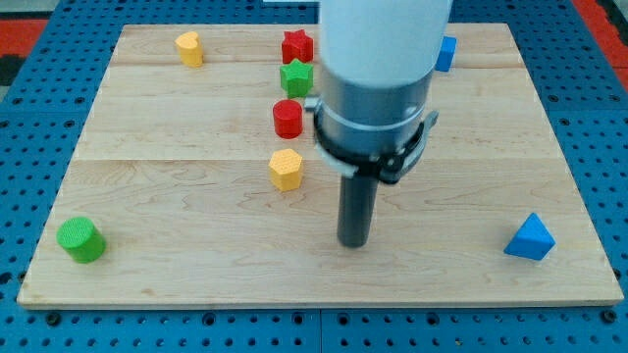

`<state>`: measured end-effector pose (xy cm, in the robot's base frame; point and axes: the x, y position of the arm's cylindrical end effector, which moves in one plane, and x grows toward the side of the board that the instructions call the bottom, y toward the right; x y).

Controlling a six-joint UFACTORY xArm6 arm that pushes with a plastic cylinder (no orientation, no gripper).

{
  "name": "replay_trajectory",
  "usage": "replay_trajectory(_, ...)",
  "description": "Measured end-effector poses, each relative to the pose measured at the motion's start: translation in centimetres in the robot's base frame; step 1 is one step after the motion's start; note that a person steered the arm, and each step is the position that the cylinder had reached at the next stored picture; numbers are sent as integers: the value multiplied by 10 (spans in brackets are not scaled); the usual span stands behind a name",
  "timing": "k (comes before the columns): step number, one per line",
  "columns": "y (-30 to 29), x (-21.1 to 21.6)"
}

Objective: Move the green circle right to the yellow heart

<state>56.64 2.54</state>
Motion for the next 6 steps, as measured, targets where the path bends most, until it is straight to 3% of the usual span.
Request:
replay_trajectory(1,-54,52)
replay_trajectory(2,-66,52)
replay_trajectory(3,-169,52)
replay_trajectory(4,-259,44)
replay_trajectory(6,-277,-42)
